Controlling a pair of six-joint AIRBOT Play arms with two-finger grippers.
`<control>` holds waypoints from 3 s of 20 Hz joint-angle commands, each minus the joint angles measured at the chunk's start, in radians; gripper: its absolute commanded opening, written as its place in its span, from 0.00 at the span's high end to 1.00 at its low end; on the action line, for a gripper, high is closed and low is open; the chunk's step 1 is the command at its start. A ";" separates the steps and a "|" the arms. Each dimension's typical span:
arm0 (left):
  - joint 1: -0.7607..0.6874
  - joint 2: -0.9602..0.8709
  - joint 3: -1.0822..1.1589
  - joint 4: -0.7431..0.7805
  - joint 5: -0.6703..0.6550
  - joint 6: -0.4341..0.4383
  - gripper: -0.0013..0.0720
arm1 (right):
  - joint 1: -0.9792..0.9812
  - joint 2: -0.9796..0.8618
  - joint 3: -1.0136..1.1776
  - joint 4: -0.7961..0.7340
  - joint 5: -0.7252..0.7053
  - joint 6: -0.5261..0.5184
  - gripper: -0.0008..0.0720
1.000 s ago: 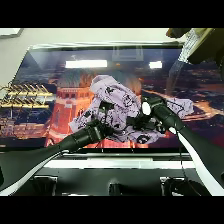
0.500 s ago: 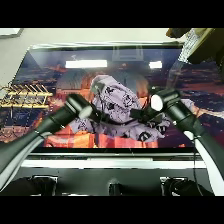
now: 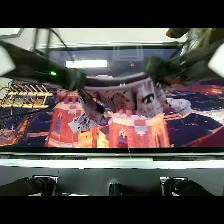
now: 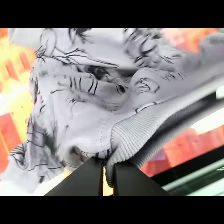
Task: Fold the clothes and pants, and hang the long-sleeved shirts on hangers.
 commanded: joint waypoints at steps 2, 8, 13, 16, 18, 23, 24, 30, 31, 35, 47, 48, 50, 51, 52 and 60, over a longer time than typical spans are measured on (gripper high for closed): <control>0.005 0.126 0.036 -0.089 -0.031 -0.020 0.95 | 0.000 0.043 0.195 0.028 0.057 -0.002 0.94; 0.005 0.236 0.034 -0.106 -0.031 -0.099 0.95 | 0.000 0.137 0.195 0.127 0.063 0.019 0.94; 0.005 0.228 -0.122 -0.113 -0.031 -0.169 0.95 | 0.000 0.111 0.135 0.118 0.155 -0.021 0.94; 0.006 0.216 -0.306 -0.133 0.024 -0.209 0.95 | 0.005 0.088 -0.015 0.085 0.231 -0.082 0.94; 0.009 0.216 -0.450 -0.174 0.101 -0.209 0.95 | 0.005 0.106 -0.189 0.082 0.207 -0.096 0.94; 0.012 0.213 -0.793 -0.283 0.319 -0.208 0.95 | 0.005 0.217 -0.612 0.116 -0.003 -0.011 0.94; 0.012 0.211 -0.839 -0.288 0.356 -0.208 0.95 | 0.005 0.230 -0.679 0.138 -0.050 0.013 0.94; 0.012 0.211 -0.932 -0.287 0.483 -0.179 0.95 | 0.005 0.236 -0.878 0.233 -0.273 0.063 0.94; 0.012 0.211 -0.932 -0.287 0.505 -0.174 0.95 | 0.005 0.234 -0.884 0.232 -0.293 0.074 0.94; 0.013 0.211 -0.932 -0.244 0.533 -0.178 0.95 | 0.005 0.213 -0.888 0.183 -0.322 0.088 0.94; 0.363 0.332 -0.893 -0.178 0.376 -0.056 0.00 | 0.005 0.214 -0.888 0.180 -0.307 0.069 0.94; 0.447 0.364 -0.893 -0.126 0.359 0.011 0.00 | 0.005 0.214 -0.888 0.182 -0.307 0.069 0.94; 0.594 0.402 -0.893 -0.072 0.322 0.143 0.00 | 0.005 0.214 -0.888 0.195 -0.307 0.069 0.94; 0.654 0.413 -0.893 -0.072 0.306 0.207 0.00 | 0.005 0.214 -0.888 0.198 -0.308 0.069 0.94; 0.712 0.420 -0.893 -0.073 0.309 0.267 0.00 | 0.005 0.214 -0.888 0.200 -0.309 0.069 0.94; 1.152 0.299 -0.903 -0.101 0.317 0.403 0.00 | 0.005 0.213 -0.888 0.202 -0.309 0.069 0.94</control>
